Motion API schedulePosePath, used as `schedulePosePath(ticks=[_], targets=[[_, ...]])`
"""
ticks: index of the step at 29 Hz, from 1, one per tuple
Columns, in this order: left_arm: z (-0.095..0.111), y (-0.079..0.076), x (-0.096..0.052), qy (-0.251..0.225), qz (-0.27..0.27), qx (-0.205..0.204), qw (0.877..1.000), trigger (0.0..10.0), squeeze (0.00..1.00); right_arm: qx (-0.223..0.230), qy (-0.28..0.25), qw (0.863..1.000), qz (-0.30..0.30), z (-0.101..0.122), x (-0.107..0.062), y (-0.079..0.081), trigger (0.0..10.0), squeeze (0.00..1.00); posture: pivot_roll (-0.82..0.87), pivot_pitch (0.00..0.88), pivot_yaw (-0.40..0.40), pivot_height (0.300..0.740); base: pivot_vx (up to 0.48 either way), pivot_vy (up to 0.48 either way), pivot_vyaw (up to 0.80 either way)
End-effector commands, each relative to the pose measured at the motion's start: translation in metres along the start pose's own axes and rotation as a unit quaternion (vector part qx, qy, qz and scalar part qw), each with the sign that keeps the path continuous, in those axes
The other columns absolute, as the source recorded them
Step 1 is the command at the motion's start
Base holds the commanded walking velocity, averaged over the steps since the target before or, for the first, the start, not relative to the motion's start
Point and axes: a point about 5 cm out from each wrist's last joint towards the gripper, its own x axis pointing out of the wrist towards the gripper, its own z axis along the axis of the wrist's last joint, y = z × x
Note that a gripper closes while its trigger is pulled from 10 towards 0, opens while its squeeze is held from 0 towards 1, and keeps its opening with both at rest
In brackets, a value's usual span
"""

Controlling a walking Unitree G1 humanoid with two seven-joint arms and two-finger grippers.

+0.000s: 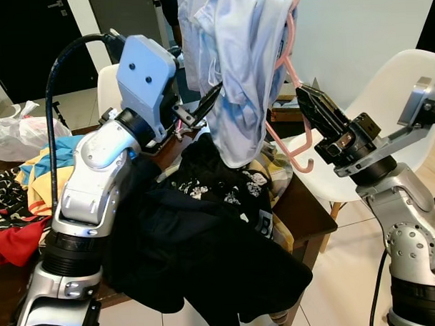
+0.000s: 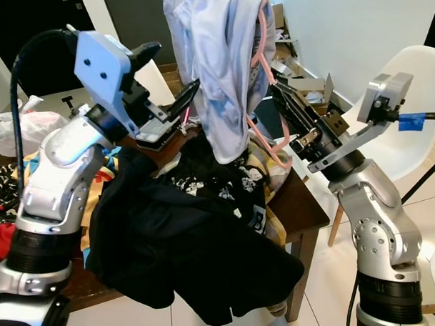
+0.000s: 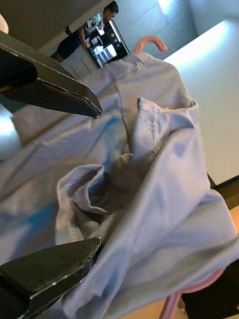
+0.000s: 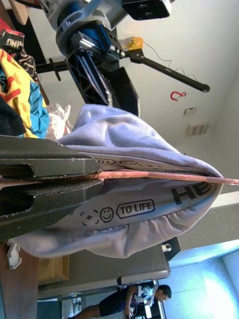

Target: Hang hanger

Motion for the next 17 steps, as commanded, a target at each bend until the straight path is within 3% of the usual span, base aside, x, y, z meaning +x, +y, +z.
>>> schedulePosePath(ticks=[1, 2, 3, 6, 9, 17], targets=[[0.009, 0.006, 0.004, -0.023, 0.023, -0.026, 0.999, 10.0, 0.00, 0.001, -0.008, 1.000, 0.020, 0.001, 0.003, 0.007, 10.0, 0.00, -0.05, 0.000, 0.079, 0.710, 0.000, 0.000, 0.00], [0.009, 0.006, 0.004, -0.023, 0.023, -0.026, 0.999, 10.0, 0.00, 0.001, -0.008, 1.000, 0.020, 0.001, 0.003, 0.007, 10.0, 0.00, -0.05, 0.000, 0.079, 0.710, 0.000, 0.000, 0.00], [0.018, 0.009, 0.010, -0.049, 0.045, -0.066, 0.996, 10.0, 0.00, 0.001, -0.005, 1.000, 0.018, 0.000, 0.002, 0.007, 10.0, 0.00, -0.05, 0.000, 0.077, 0.710, 0.000, 0.000, 0.00], [0.025, 0.012, 0.015, -0.070, 0.061, -0.097, 0.991, 10.0, 0.00, 0.000, -0.004, 1.000, 0.017, 0.000, 0.002, 0.007, 10.0, 0.00, -0.05, 0.000, 0.078, 0.710, 0.000, 0.000, 0.00], [0.030, 0.016, 0.023, -0.097, 0.096, -0.196, 0.971, 10.0, 0.00, 0.000, -0.006, 1.000, 0.018, -0.001, 0.003, 0.007, 10.0, 0.00, -0.05, 0.000, 0.081, 0.710, 0.000, 0.000, 0.00], [0.014, 0.014, 0.022, -0.068, 0.123, -0.240, 0.960, 10.0, 0.00, 0.000, -0.008, 1.000, 0.021, 0.001, 0.002, 0.009, 10.0, 0.00, -0.05, 0.000, 0.084, 0.710, 0.000, 0.000, 0.00]])
